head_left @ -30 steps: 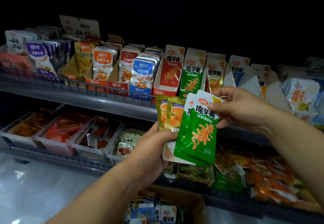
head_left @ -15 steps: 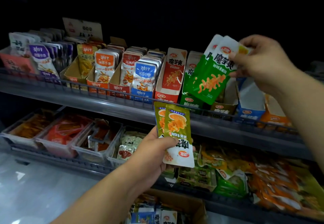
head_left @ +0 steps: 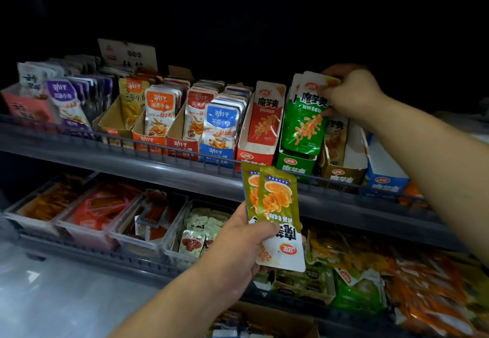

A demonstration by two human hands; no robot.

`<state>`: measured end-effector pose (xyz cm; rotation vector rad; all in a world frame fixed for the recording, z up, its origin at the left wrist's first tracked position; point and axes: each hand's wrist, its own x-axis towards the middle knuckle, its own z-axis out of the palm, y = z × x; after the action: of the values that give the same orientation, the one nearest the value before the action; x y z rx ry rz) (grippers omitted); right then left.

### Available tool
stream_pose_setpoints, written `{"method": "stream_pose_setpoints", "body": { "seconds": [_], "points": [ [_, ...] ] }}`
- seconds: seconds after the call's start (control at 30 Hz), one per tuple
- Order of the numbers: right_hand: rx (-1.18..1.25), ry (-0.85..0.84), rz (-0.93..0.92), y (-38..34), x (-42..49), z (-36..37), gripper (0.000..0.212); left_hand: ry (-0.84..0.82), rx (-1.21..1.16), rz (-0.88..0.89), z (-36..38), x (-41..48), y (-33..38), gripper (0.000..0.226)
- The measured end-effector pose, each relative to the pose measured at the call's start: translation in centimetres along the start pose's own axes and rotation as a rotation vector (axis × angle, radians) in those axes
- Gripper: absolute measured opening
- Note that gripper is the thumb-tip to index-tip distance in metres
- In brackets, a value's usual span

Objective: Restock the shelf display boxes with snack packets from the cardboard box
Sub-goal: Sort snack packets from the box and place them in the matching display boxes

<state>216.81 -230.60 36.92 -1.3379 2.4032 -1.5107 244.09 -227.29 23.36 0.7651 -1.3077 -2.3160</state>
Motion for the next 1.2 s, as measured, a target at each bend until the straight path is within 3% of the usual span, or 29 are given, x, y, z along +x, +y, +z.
{"method": "stream_pose_setpoints", "body": {
  "seconds": [0.27,0.37,0.63,0.93,1.2],
  "points": [
    [-0.102,-0.048,-0.001,-0.1,0.3,0.9,0.034,0.009,0.011,-0.007,-0.2,0.3,-0.1,0.034],
    [-0.34,-0.106,-0.037,0.6,-0.3,1.4,0.039,0.007,0.019,-0.006,-0.3,0.3,-0.2,0.035],
    [-0.655,-0.117,-0.155,1.5,-1.6,1.9,0.079,-0.016,0.019,-0.005,-0.5,0.5,-0.4,0.036],
    [-0.762,-0.039,-0.287,1.5,-1.1,2.7,0.064,-0.022,0.015,0.002,-0.5,0.9,-0.8,0.037],
    [-0.927,-0.007,-0.298,2.9,-0.6,2.7,0.079,-0.033,-0.005,0.002,-0.7,1.1,-0.8,0.037]
  ]
}}
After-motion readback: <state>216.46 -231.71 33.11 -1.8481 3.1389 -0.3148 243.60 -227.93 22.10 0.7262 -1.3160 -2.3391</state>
